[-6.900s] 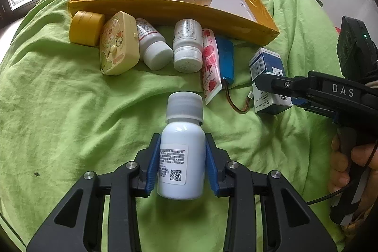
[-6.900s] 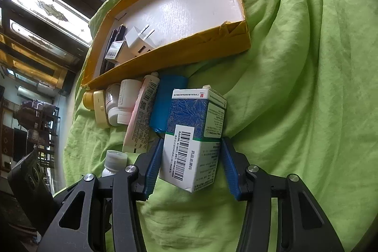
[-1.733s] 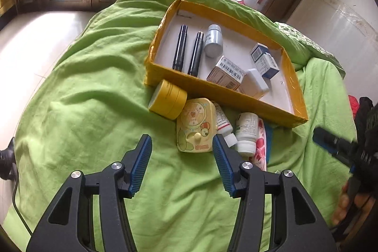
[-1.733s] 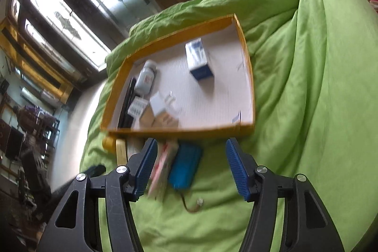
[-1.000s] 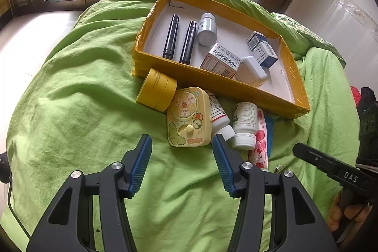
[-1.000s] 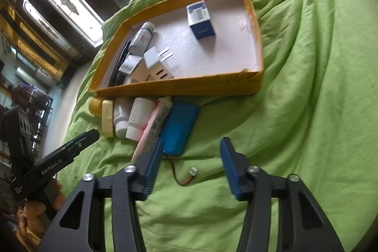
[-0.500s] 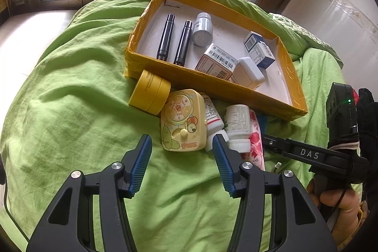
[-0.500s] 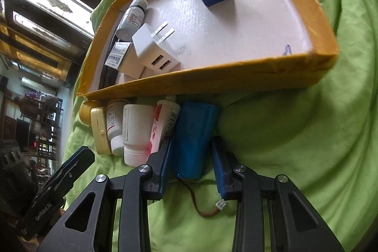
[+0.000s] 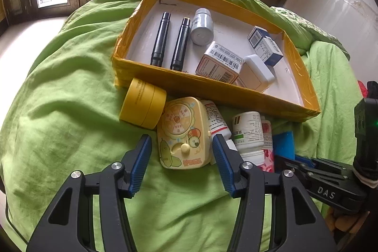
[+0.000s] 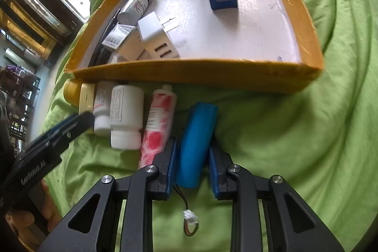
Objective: Organize rigid objects
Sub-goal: 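Grasp the blue battery pack with the right tool while the left tool grasps the pale yellow cream case, then lift the cream case with the left tool while the right tool lifts the battery pack, then carry the cream case over the tray with the left tool while the right tool carries the battery, then lower and release the cream case with the left tool while the right tool releases the battery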
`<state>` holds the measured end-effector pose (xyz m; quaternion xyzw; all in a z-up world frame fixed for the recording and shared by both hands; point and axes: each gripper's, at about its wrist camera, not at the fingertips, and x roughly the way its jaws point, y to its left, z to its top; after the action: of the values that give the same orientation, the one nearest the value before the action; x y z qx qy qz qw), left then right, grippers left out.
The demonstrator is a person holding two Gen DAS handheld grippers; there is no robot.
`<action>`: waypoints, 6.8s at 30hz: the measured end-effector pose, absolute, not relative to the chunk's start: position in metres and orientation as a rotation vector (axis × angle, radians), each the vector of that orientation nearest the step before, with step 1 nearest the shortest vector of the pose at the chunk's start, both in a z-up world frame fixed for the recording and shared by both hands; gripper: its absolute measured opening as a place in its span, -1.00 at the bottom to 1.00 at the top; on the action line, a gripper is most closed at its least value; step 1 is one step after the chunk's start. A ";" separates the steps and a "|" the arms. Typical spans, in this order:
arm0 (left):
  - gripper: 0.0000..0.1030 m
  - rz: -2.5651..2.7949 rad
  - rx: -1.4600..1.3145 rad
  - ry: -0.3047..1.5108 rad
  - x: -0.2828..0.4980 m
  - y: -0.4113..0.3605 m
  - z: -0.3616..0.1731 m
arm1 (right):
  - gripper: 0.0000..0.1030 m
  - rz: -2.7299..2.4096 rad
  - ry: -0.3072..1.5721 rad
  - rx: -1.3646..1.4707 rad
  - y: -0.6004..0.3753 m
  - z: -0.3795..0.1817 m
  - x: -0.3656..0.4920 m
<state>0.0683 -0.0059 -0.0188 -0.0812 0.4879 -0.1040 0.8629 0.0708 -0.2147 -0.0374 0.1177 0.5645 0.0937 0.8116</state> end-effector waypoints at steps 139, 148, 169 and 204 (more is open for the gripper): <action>-0.65 -0.059 -0.091 0.883 0.043 -0.013 0.047 | -0.69 0.273 0.936 0.397 -0.246 0.035 0.050; -0.65 -0.071 -0.108 0.867 0.060 -0.012 0.057 | -0.69 0.256 0.892 0.458 -0.257 0.052 0.069; -0.65 -0.257 -0.129 0.776 0.131 -0.057 0.118 | -0.69 0.215 0.881 0.540 -0.283 0.054 0.129; -0.65 -0.158 -0.039 0.979 0.242 -0.066 0.017 | -0.69 0.109 1.066 0.472 -0.281 -0.017 0.204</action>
<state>0.2424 -0.0662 0.0166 -0.0188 0.4695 -0.0759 0.8795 0.2042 -0.2810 -0.0172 0.2228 0.5031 0.0516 0.8334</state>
